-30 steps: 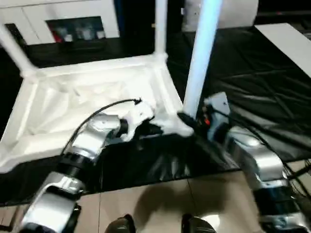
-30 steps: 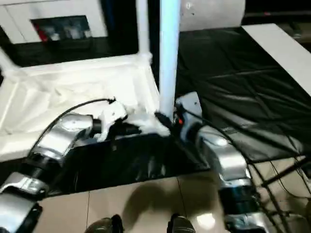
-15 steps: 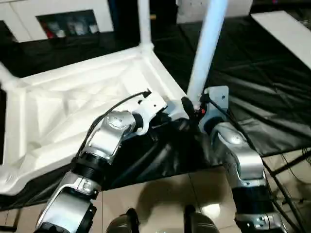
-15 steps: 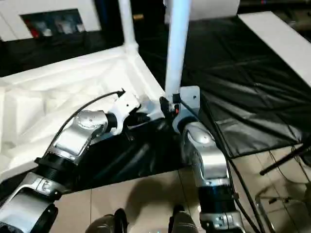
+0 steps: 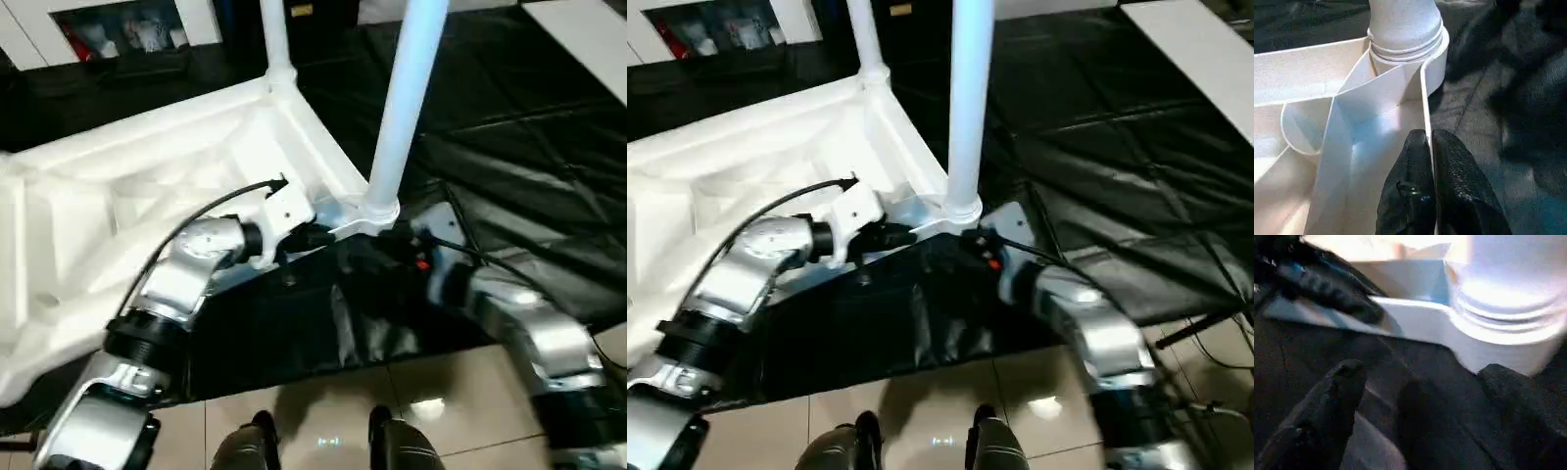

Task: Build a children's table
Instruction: Rotate leg to tighten

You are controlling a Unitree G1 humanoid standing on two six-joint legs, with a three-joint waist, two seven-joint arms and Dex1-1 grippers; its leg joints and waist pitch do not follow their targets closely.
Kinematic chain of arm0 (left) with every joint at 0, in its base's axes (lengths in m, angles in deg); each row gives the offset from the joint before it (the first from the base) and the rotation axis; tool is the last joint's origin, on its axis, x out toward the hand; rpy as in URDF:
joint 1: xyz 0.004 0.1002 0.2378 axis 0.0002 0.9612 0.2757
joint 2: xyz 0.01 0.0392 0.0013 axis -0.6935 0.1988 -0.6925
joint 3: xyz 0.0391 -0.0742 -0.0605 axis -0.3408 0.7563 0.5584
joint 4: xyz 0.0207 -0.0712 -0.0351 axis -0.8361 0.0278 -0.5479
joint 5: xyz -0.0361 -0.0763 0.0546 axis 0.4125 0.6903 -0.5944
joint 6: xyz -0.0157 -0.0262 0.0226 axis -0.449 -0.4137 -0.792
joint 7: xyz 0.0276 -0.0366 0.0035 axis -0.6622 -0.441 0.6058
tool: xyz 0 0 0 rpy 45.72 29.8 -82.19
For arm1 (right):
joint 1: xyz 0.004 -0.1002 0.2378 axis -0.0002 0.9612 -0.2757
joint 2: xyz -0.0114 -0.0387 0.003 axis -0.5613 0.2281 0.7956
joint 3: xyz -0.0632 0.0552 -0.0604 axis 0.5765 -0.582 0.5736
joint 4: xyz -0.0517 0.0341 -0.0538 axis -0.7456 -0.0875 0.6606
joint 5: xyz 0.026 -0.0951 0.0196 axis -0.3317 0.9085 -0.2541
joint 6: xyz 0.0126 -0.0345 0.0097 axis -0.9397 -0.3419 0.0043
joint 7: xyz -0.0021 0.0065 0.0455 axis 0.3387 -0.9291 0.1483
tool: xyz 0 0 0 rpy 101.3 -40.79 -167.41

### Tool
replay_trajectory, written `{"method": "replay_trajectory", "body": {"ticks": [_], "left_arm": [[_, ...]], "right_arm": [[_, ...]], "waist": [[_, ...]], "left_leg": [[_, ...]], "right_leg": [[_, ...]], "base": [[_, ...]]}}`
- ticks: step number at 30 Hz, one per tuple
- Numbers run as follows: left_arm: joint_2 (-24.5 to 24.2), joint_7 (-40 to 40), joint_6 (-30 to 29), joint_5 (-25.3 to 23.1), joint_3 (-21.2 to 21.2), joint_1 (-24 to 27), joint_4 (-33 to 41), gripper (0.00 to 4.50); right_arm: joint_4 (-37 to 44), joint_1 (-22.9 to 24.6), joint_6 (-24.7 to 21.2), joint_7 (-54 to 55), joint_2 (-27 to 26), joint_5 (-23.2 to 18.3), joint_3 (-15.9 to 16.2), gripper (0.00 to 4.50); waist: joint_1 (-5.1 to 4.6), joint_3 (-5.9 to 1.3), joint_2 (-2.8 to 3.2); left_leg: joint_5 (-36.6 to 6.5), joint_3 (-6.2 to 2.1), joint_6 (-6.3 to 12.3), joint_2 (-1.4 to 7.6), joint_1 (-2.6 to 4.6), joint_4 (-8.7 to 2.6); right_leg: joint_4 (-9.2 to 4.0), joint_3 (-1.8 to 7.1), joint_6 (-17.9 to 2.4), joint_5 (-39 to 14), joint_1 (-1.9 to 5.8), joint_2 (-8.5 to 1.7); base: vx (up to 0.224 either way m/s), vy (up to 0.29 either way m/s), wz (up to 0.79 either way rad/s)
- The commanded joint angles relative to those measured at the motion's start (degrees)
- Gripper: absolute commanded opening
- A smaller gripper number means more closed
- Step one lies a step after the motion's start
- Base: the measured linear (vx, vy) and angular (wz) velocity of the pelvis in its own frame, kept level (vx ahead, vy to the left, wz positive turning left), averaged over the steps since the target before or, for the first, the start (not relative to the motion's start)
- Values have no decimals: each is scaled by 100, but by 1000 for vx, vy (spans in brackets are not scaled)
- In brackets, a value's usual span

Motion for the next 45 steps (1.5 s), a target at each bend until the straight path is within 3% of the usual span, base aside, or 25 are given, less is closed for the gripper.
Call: {"method": "replay_trajectory", "body": {"ticks": [1,2,3,4,6,8,9,10,11,12,13,17,22,29,36,45], "left_arm": [[-93,-412,-22,-74,-371,259,-155,0],[-93,-412,-22,-74,-371,259,-155,0],[-197,-702,195,-50,-505,250,-212,0],[-197,-702,195,-50,-505,250,-212,0],[-304,-972,321,9,-563,234,-199,0],[-329,-1038,312,40,-559,229,-186,0],[-329,-1038,312,40,-559,229,-186,0],[-384,-1180,441,49,-579,203,-231,0],[-456,-1326,578,28,-623,175,-273,0],[-507,-1434,676,5,-654,149,-305,0],[-540,-1511,744,-3,-669,122,-326,0],[-588,-1894,768,217,-737,144,-142,0],[-583,-2060,790,292,-797,156,3,0],[-551,-2191,785,349,-858,141,97,0],[-577,-2233,747,387,-935,129,111,0],[-481,-1782,362,320,-882,64,-81,0]], "right_arm": [[323,105,58,-395,234,-166,-126,441],[323,105,58,-395,234,-166,-126,441],[634,270,-4,-1036,742,-521,-259,441],[634,270,-4,-1036,742,-521,-259,441],[678,295,85,-1364,1017,-568,-294,441],[659,281,134,-1410,1068,-532,-287,441],[659,281,134,-1410,1068,-532,-287,441],[586,210,234,-1449,1070,-534,-332,441],[483,126,401,-1508,1064,-506,-341,441],[380,53,598,-1564,1055,-460,-329,441],[273,-24,732,-1601,1033,-423,-303,441],[-12,-205,826,-2036,959,-649,-160,441],[-421,-390,1027,-2200,931,-506,-35,378],[-911,-573,1243,-2570,797,-451,195,338],[-1146,-700,1392,-2713,711,-510,214,270],[-1025,-575,1140,-2901,734,-643,281,218]], "waist": [[20,-485,-73],[56,-490,-98],[55,-468,-95],[108,-434,-163],[124,-428,-141],[125,-403,-149],[125,-403,-149],[119,-397,-211],[125,-397,-190],[124,-427,-267],[119,-420,-243],[128,-459,-263],[176,-542,-248],[228,-534,-232],[275,-526,-227],[287,-526,-229]], "left_leg": [[-93,-22,1105,130,72,-135],[-204,-25,1075,154,102,-139],[-299,-22,1029,160,93,-151],[-553,-29,985,181,119,-172],[-736,-27,873,198,134,-188],[-936,-30,689,205,146,-205],[-936,-30,689,205,146,-205],[-1076,-41,596,197,139,-204],[-1124,-41,560,207,154,-212],[-1087,-47,553,204,150,-203],[-1121,-46,512,207,155,-204],[-1023,-33,508,209,168,-183],[-458,-18,806,200,143,-100],[-597,-17,800,203,142,-84],[-772,-26,657,201,145,-89],[-712,-24,696,195,150,-77]], "right_leg": [[-106,183,-1709,837,470,-229],[-115,176,-1700,560,474,-215],[-136,169,-1669,244,469,-202],[-181,172,-1561,-227,477,-210],[-228,175,-1474,-794,451,-214],[-261,184,-1390,-1242,402,-207],[-261,184,-1390,-1242,402,-207],[-278,201,-1298,-1566,381,-222],[-287,207,-1265,-1683,371,-231],[-274,208,-1209,-1776,374,-233],[-284,211,-1178,-1888,343,-239],[-242,218,-1265,-1591,364,-227],[-91,203,-1634,-473,401,-194],[-99,199,-1667,-681,413,-198],[-112,203,-1608,-923,406,-194],[-111,204,-1625,-886,402,-186]], "base": [[0,0,0],[0,0,0],[0,0,0],[0,0,0],[0,0,0],[0,0,0],[0,0,0],[0,0,0],[0,0,0],[0,0,0],[0,0,0],[0,0,0],[0,0,0],[0,0,0],[0,0,0],[0,0,0]]}}
